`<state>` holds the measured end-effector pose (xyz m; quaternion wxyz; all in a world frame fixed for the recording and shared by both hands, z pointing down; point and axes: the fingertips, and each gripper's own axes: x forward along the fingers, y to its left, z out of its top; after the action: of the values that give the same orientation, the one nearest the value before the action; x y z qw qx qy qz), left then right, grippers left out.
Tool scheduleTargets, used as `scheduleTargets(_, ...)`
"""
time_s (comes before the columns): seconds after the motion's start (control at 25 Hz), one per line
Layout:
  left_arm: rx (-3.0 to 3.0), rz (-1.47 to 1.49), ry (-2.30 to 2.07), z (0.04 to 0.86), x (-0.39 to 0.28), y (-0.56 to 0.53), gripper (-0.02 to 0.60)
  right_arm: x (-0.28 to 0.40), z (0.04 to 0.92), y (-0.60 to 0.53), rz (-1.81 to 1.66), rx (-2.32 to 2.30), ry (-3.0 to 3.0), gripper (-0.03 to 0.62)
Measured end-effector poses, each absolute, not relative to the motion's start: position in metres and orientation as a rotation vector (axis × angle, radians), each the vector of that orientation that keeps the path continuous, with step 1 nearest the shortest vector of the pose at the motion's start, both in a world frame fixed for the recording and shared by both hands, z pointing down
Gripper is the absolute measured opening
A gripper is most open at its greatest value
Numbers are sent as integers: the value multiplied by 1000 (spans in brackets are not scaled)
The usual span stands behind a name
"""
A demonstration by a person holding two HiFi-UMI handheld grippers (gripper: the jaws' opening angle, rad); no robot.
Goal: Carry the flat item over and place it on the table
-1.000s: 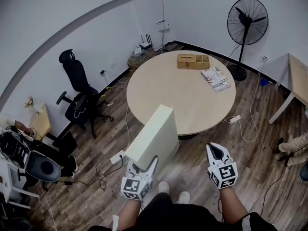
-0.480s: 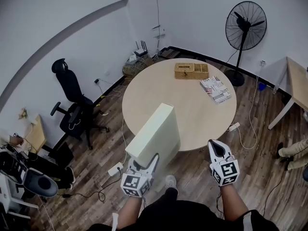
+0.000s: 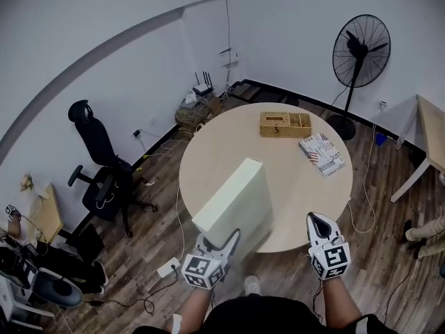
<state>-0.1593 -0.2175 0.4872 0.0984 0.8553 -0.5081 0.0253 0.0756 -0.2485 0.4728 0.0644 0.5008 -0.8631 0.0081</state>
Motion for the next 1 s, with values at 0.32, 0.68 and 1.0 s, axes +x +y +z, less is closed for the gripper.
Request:
scheduleTargets(0.32,2491,-27,-1330,502,-173,-280,242,67,473,-288,33,1610,-2554,-2)
scheduleTargets(0.68,2297,-165,-978,536,-147,-323,243,73,471,-320,10,1610,-2532,-2)
scheduleTargets(1.0,2167,-132,-780,569,-107,-366,244,96,497,-338,102,1565,-2511,-2)
